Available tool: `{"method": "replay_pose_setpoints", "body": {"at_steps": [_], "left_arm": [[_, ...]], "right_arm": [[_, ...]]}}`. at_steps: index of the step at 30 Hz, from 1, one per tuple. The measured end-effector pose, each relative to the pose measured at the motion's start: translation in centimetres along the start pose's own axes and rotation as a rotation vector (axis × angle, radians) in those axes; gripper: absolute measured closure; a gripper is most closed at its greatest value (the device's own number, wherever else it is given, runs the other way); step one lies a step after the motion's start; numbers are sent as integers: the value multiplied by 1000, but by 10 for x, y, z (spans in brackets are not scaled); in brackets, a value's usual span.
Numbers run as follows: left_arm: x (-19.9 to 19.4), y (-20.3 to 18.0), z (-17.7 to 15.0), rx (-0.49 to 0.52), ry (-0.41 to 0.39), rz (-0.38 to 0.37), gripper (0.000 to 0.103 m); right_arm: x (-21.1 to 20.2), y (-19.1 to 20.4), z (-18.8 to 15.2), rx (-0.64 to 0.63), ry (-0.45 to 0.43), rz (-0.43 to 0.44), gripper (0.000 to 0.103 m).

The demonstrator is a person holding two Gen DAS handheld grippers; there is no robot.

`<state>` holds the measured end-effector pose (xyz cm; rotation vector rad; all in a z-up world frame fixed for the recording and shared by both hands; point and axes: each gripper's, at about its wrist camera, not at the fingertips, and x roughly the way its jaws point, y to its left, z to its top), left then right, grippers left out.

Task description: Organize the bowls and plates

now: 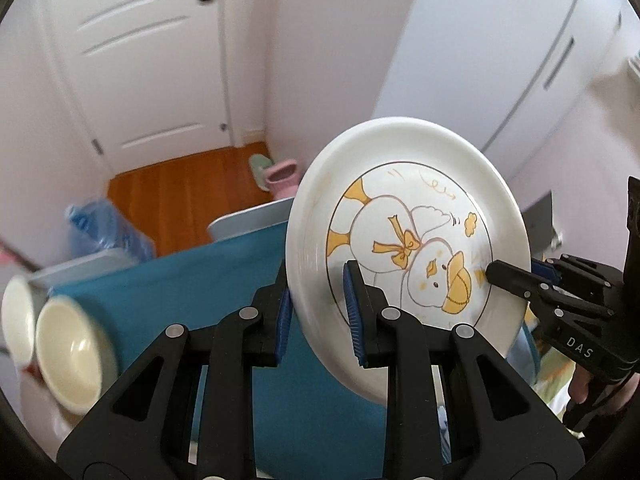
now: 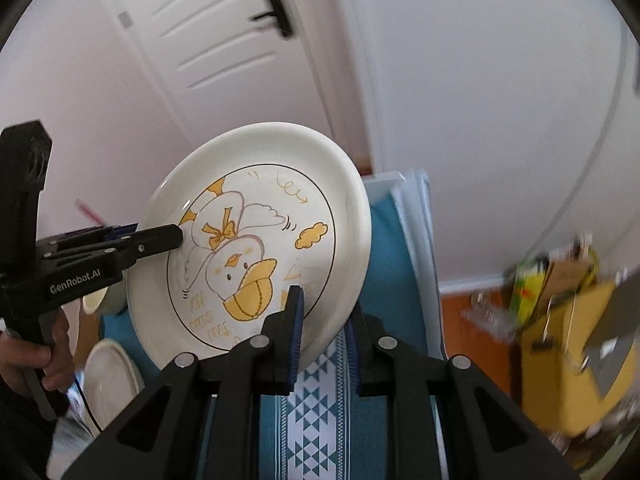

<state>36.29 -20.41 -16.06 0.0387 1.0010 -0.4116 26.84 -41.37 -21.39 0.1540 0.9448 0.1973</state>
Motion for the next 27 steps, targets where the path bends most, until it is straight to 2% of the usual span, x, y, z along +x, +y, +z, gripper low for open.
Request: {"method": "replay_pose_setpoints", "body": {"at_steps": [7,13,19,27], "left_arm": [[-70,33,-62,-145,-61,107,81],[-108,67,-133,-231,-32,177,81],[-116,96,-196,-309,32,210,81],[-112,129,-253,-373,81,183,81]], "right_arm": [[-20,57,-13,-169,13,85,85],[-11,113,-51,-257,88,181,85],[7,161,-91,-332,168,220,85],[29,198,-125,-388,219,190,85]]}}
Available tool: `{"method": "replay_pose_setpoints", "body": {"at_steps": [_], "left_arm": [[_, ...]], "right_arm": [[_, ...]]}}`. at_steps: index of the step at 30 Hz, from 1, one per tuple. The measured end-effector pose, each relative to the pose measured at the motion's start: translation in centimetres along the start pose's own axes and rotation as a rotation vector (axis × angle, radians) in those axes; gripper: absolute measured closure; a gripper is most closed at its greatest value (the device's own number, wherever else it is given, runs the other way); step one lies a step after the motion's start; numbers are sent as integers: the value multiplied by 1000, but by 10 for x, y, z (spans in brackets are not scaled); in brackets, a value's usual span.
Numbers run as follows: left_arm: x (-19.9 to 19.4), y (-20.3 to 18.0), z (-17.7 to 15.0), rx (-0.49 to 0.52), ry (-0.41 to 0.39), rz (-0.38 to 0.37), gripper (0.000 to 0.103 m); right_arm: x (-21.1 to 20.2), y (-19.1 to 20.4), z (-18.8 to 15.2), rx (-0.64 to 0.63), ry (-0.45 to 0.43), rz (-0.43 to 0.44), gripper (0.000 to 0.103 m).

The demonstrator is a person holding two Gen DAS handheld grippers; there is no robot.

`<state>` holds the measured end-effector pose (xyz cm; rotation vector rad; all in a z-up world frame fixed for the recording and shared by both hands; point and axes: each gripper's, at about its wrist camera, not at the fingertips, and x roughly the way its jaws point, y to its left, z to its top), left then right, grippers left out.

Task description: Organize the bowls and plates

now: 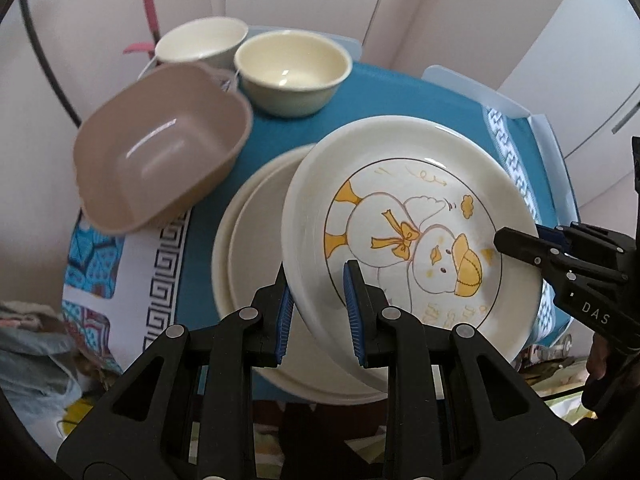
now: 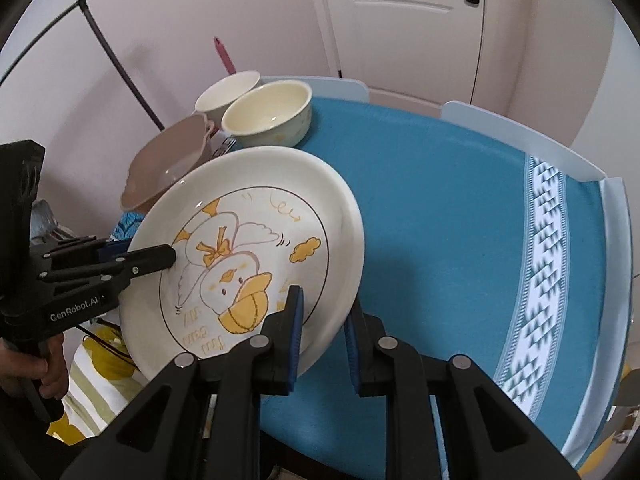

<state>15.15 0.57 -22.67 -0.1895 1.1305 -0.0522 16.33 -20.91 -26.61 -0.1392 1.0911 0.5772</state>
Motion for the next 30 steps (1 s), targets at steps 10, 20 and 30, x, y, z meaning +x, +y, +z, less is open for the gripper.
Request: {"method": "replay_pose_setpoints", "body": {"at_steps": [10,20,30], "left_arm": [[29,11,-6,2,35,16,81],[39,4,-6,46,52,56,81],[43,-11,-3,158,41,179,81]], "right_arm": [[14,18,3,-40,28,-36,85],[17,22,2,-62,39,-60,85],[20,25,0,-62,43,-64,85]]}}
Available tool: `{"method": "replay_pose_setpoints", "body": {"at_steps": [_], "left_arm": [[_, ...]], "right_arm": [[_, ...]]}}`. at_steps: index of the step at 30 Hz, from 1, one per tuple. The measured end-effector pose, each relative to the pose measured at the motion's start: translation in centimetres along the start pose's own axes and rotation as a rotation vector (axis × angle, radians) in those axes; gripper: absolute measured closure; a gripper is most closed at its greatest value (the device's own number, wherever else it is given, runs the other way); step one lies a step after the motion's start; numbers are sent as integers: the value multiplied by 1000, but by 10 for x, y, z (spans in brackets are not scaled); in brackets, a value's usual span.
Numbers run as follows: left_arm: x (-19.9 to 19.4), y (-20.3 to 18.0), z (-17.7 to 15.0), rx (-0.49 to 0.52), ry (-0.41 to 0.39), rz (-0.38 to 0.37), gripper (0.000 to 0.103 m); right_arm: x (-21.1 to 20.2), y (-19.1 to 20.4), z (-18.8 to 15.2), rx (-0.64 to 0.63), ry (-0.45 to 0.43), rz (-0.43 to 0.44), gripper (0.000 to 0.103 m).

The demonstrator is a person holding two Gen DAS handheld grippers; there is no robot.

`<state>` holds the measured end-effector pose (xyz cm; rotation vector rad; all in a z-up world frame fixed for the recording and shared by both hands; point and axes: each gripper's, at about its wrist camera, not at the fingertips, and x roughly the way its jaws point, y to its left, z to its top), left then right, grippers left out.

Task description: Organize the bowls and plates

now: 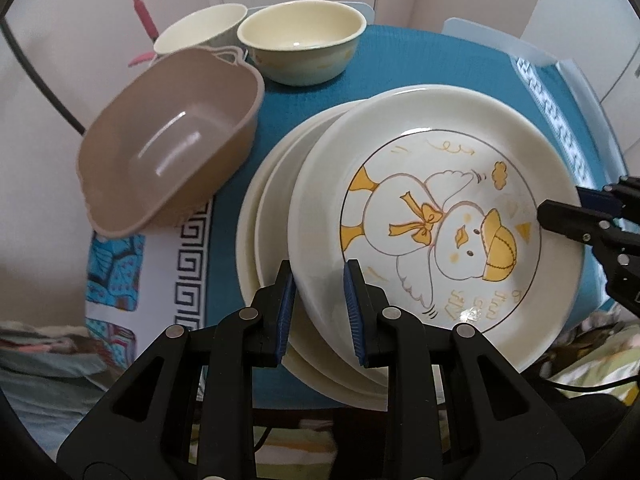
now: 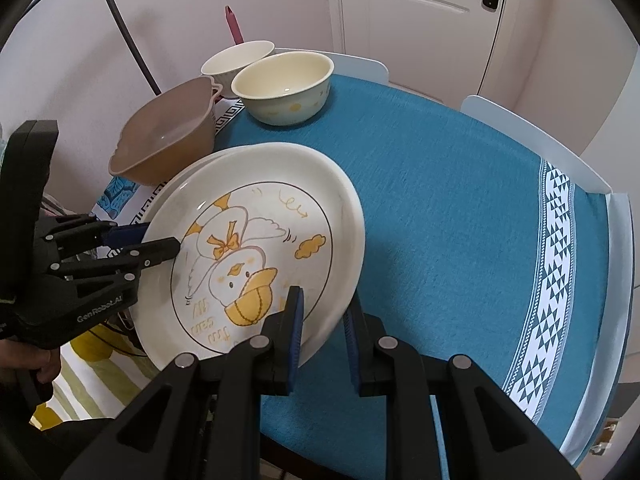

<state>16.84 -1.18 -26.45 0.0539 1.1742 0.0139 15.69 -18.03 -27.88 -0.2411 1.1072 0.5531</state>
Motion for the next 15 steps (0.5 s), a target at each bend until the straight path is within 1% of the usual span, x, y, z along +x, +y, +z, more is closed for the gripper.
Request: {"method": "replay_pose_setpoints", "body": {"at_steps": [3,6,13,15], "left_arm": [[0,-5,1,45,-5,42,81],[0,-14,2,101,-13,101,81],[-2,-26,0,192,-35,206,81],[-2,-26,-1,204,-39,219,81]], "right_arm": [[1,1,-1,3,2,0,85],[2,0,-2,15,4,4,85],[3,-1,-4,18,5,11,85],[4,0,-4,15,4,7,85]]}}
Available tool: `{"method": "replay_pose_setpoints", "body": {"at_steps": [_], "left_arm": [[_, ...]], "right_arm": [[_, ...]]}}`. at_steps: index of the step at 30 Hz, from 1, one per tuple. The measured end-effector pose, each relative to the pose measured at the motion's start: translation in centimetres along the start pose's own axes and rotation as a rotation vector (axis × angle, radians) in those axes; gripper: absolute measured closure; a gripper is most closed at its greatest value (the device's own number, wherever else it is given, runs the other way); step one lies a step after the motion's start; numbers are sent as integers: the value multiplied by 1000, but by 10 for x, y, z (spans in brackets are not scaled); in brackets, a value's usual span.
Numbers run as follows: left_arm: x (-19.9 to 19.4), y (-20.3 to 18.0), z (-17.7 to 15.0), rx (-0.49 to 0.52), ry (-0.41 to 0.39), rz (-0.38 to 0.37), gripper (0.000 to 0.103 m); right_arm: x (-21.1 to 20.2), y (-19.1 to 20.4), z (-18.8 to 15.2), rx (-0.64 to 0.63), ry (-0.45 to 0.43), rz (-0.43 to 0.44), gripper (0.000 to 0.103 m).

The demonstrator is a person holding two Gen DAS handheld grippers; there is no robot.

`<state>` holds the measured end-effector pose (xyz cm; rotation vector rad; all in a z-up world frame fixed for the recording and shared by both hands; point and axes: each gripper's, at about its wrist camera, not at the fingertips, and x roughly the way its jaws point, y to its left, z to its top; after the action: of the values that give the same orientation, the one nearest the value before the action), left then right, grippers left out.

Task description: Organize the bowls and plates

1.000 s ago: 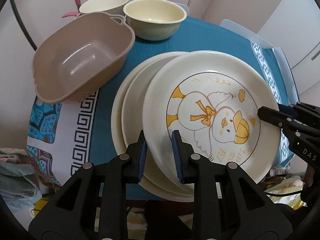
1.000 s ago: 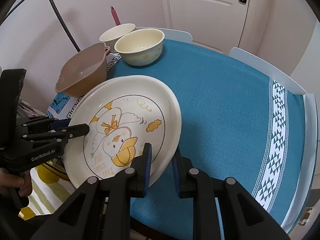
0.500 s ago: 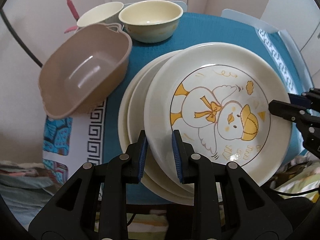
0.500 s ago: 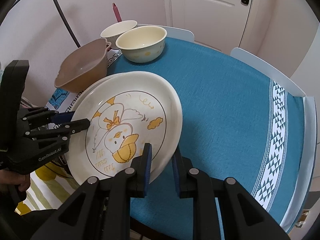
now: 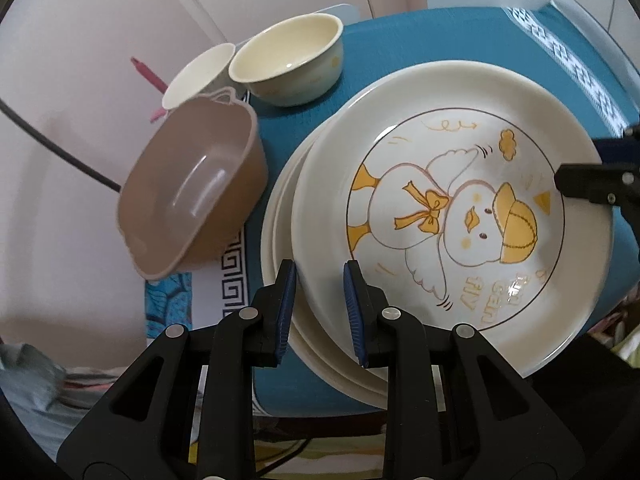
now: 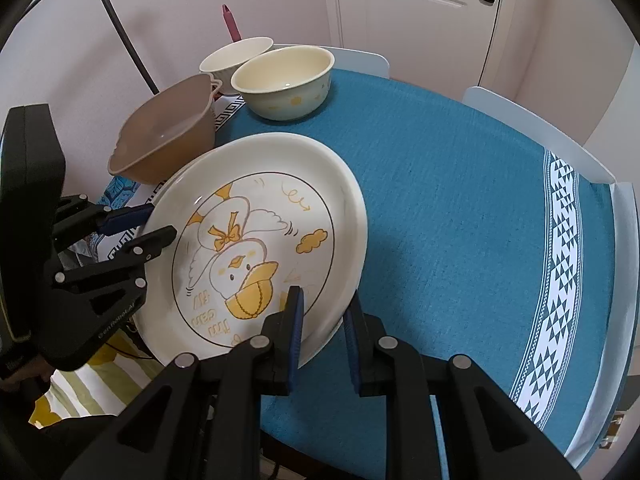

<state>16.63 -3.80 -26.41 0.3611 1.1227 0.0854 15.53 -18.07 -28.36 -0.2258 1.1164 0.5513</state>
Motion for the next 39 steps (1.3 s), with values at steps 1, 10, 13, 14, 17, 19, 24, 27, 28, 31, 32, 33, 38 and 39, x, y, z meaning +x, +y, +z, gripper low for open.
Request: {"method": "replay_pose_setpoints", "body": {"at_steps": [1,10,13,14,17,19,24,27,28,31,32,33,38,39], "left_arm": [[0,2,-1,-4,-1,-3,81],[-3,8,-6,-8,-5,-16,81],[-4,10,-6,-12,-8,-29,81],[-4,10,-6,-10,-10,-30,81],[-5,12,-8,3,-13,-20,81],[-5,15,-8,1,-17,-28,81],[-6,17,-7,-4,-18,-40,81],[-7,20,-6,2,-20,-59,81],[-9,22,-5,-1,-24,-73,81],[-22,34,0,-27,-60,-101,81],[-26,39,3,-38,-77,-105,81],[-31,45,6,-51,-95,-106,81],[-52,90,19,-162,-145,-143,81],[-54,99,20,-189,-146,-161,81]], "right_arm": [[1,0,0,-2,2,-2,85],[6,4,1,-6,13,-26,85],[8,5,2,3,12,-33,85],[8,6,2,4,12,-37,85],[10,7,3,15,18,-42,85],[12,9,2,21,19,-47,85],[12,8,3,38,18,-63,85],[12,9,5,48,15,-78,85],[12,9,5,56,15,-79,85],[7,8,7,81,1,-84,85],[5,8,9,86,-9,-83,85],[1,8,12,92,-24,-80,85],[-20,14,36,117,-90,-44,85],[-24,15,41,127,-99,-26,83]]}}
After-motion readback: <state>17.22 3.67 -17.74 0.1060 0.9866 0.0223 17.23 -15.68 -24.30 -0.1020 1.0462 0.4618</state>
